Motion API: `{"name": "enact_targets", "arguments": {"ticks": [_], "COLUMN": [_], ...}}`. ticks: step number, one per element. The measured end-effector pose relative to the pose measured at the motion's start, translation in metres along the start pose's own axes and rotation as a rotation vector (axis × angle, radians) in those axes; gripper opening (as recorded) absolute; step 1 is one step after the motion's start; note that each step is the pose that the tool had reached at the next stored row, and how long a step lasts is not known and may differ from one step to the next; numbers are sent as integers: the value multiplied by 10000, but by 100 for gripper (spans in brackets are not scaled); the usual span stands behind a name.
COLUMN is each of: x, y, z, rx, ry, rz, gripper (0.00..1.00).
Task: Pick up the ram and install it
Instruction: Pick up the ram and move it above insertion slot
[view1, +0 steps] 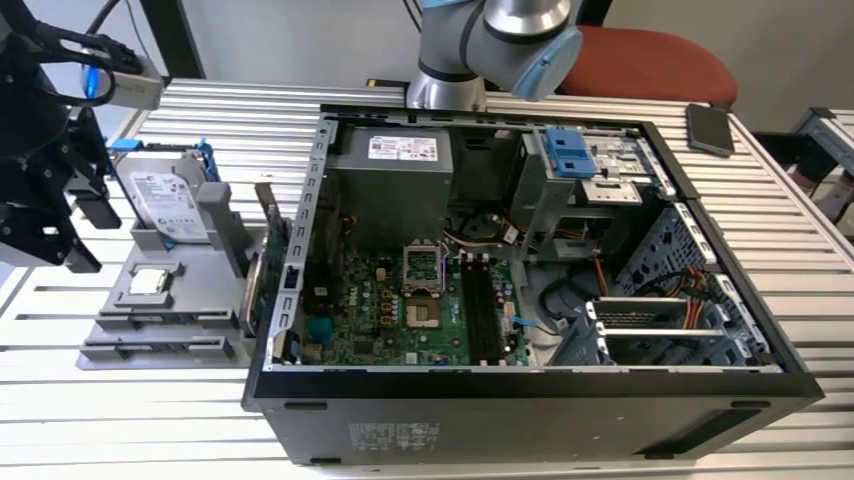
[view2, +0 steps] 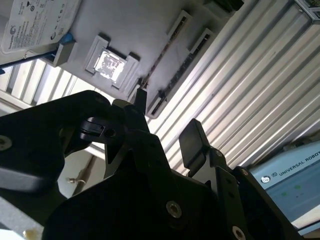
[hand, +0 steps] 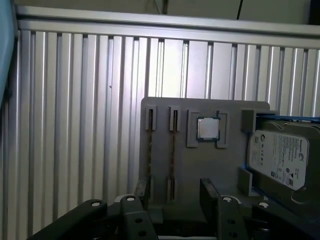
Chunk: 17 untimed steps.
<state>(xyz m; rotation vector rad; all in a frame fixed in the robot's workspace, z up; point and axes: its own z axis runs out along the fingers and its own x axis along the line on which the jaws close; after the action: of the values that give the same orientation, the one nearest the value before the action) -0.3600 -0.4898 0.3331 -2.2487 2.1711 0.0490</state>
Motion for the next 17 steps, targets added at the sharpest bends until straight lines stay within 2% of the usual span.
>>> {"name": "enact_targets", "arguments": {"ticks": [17], "x": [7], "y": [-2], "z": [210], "rx": [0], "ry": [21], "rz": [13], "gripper": [100]}}
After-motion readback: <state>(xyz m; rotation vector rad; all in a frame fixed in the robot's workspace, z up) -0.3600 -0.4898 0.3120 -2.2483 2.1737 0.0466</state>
